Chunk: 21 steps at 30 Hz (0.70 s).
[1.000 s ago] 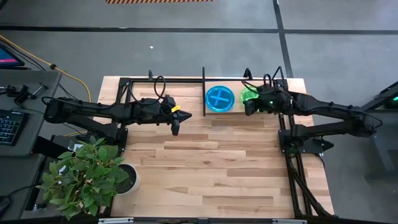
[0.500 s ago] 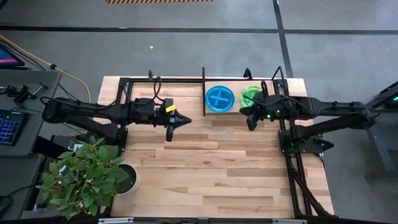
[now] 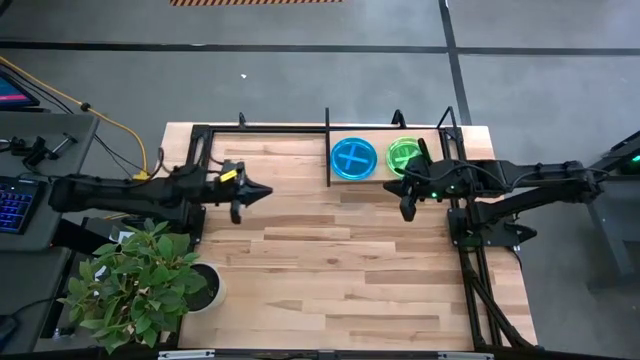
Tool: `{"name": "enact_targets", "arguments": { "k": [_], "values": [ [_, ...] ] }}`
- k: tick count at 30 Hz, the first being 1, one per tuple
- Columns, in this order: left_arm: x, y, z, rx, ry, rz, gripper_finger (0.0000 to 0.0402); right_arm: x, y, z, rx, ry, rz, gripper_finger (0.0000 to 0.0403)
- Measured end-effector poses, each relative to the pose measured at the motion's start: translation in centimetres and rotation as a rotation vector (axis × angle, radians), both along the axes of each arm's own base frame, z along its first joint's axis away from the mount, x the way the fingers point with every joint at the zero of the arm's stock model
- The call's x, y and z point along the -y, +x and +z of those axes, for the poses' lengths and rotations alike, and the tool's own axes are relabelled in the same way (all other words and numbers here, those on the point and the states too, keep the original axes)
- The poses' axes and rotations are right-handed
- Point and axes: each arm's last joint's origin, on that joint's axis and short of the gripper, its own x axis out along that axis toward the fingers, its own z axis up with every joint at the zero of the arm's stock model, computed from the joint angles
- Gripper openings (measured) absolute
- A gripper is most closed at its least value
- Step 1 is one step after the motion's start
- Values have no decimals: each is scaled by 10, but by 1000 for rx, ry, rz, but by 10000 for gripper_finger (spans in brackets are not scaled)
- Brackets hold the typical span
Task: Place and stack plates onto a shelf
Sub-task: Return to Home Position
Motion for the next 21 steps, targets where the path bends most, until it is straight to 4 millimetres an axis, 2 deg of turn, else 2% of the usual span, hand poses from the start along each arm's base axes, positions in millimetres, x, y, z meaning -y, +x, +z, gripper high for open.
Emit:
{"name": "enact_targets", "arguments": {
  "k": [9,21],
  "values": [
    [9,-40,-35,93,-33,10,0,0,0,0,27,97,-57,1],
    [8,-64,-77,204,-43,12,0,-1,1,1,36,144,-33,0]
  ]
}}
